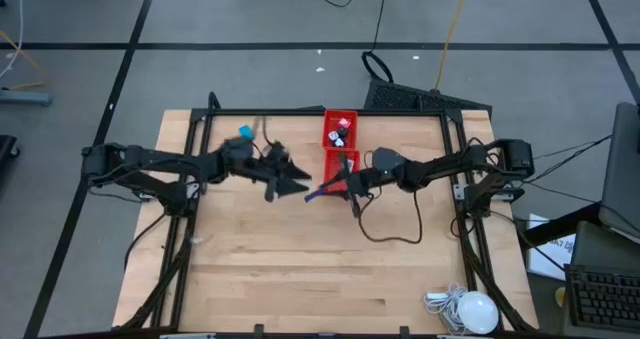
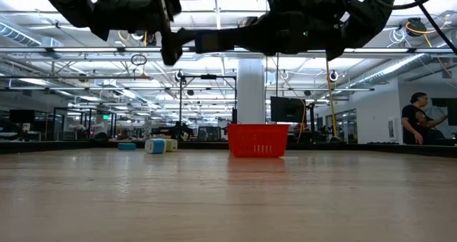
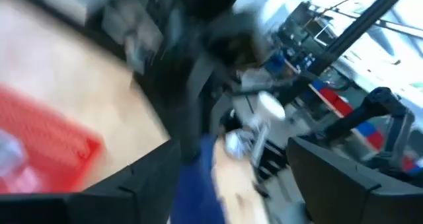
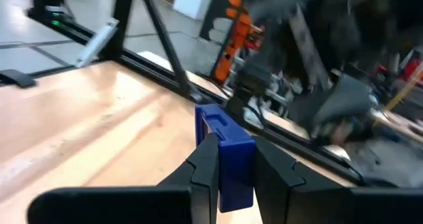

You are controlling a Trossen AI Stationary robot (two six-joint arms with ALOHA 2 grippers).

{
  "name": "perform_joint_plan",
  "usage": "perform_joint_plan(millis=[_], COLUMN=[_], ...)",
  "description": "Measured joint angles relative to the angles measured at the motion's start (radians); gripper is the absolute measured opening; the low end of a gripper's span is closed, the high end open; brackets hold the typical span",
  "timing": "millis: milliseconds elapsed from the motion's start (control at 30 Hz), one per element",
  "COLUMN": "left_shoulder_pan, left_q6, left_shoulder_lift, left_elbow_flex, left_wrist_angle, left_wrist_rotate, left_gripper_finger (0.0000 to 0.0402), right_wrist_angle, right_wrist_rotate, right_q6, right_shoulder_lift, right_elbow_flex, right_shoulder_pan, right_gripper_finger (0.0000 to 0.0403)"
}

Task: Pick & Place Office items
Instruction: Put the blue digital clock into the bottom red basket

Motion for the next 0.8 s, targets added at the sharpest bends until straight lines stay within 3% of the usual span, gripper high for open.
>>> perform_joint_plan(millis=[167,400,567,800], left_shoulder_pan=[0.071,0.135,0.145,0.145], left_q6=[0.220,0.408,0.380,0.275], left_shoulder_lift=[-0.108,-0.267,-0.305,-0.303], left_elbow_flex=[0.001,0.000,0.000,0.000], left_wrist_angle=[-0.115,-0.370,-0.351,-0.274], left_wrist_rotate=[-0.011,-0.212,-0.341,-0.365], left_gripper_finger=[0.0304,0.0323,0.0328,0.0313], right_wrist_angle=[-0.215,-0.534,-0.561,-0.560], right_wrist_rotate=[0.010,0.295,0.348,0.344], right_q6=[0.050,0.076,0.118,0.126], right_shoulder_lift=[-0.087,-0.184,-0.115,-0.046], right_elbow_flex=[0.000,0.001,0.000,-0.001], right_shoulder_pan=[-0.077,-0.161,-0.185,-0.163], right_gripper_finger=[0.0051,0.0051,0.0051,0.0051])
